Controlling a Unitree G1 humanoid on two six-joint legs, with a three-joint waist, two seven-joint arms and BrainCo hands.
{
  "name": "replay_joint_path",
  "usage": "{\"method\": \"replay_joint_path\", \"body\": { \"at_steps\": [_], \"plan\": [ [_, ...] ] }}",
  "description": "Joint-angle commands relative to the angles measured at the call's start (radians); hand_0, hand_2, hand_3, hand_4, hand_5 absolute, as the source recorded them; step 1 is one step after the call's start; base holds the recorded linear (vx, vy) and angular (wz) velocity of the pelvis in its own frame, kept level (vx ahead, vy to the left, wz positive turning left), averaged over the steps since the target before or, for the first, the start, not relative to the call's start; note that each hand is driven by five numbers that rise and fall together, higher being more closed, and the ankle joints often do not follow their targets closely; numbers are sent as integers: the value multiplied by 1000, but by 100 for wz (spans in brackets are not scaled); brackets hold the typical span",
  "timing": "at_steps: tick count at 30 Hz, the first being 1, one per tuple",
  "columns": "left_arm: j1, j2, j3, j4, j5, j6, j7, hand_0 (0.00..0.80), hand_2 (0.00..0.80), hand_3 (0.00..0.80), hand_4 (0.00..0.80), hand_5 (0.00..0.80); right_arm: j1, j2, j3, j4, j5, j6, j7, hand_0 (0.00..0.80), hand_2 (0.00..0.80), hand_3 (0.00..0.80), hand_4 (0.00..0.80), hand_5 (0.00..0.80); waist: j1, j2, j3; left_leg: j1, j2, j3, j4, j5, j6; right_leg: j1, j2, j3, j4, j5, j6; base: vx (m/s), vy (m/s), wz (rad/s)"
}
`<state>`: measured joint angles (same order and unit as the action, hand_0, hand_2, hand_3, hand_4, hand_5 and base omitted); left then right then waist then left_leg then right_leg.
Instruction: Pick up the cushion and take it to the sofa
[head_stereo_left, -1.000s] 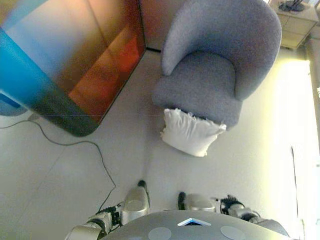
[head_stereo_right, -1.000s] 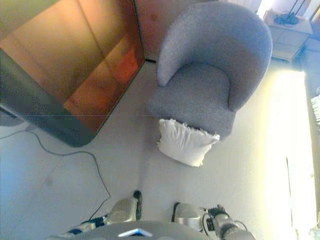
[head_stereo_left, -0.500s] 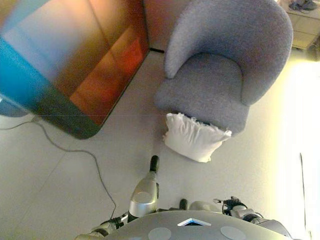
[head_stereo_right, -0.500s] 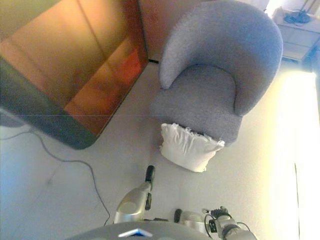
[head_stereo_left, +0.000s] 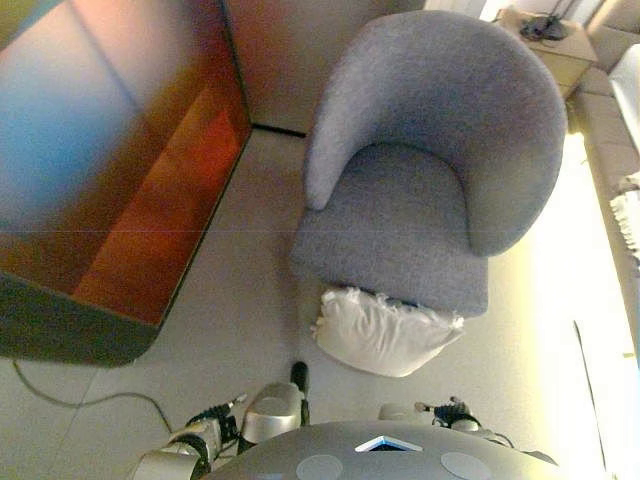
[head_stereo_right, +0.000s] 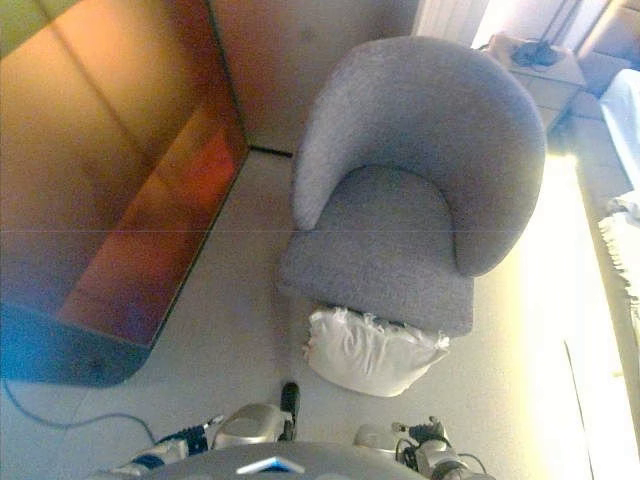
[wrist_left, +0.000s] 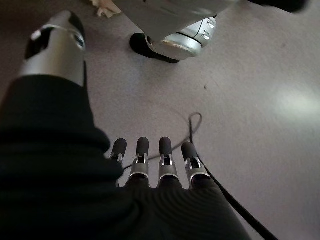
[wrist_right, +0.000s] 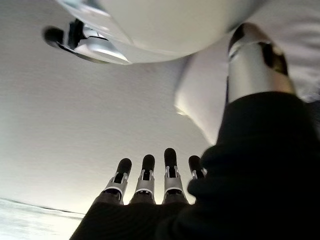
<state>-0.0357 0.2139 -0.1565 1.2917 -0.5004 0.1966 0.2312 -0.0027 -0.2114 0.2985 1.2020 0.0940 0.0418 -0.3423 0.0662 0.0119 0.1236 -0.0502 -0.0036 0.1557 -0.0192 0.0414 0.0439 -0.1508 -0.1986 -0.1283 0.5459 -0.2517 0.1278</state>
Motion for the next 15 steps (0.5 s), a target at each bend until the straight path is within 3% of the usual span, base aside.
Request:
{"method": "replay_joint_path", "body": {
  "at_steps": [1,3,6,9,15],
  "plan": [
    [-61,-11,12,-2,-78,2,27,0,0,0,0,0,-31,61,47,-46,20,-48,-39,0,0,0,0,0,-38,27,81,-79,35,-21,54,-61,-38,-83,-18,-77,-294,221,-24,-47,-24,-41],
    [-62,-20,1,-6,-95,-14,19,0,0,0,0,0,-34,59,46,-63,12,-55,-43,0,0,0,0,0,-69,25,100,-65,31,-13,46,-91,-44,-127,-39,-37,-370,294,-5,54,-48,-12],
    [-26,-37,-7,-15,-104,-26,14,0,0,0,0,0,1,65,38,-72,21,-65,-47,0,0,0,0,0,-92,25,85,-16,25,-42,24,-113,-41,-85,-38,12,-445,316,15,246,-84,14],
    [23,-53,10,-9,-109,-31,23,0,0,0,0,0,40,71,43,-64,-58,-38,-36,0,0,0,0,0,-91,25,47,36,45,-57,14,-120,-57,5,-35,-14,-514,298,18,326,-169,26],
    [43,-79,8,-17,-74,-45,38,0,0,0,0,0,38,43,58,-65,-36,-36,-42,0,0,0,0,0,-80,34,49,37,95,-74,53,-107,-115,61,-17,-55,-502,248,-32,141,-143,16]
  ]
}}
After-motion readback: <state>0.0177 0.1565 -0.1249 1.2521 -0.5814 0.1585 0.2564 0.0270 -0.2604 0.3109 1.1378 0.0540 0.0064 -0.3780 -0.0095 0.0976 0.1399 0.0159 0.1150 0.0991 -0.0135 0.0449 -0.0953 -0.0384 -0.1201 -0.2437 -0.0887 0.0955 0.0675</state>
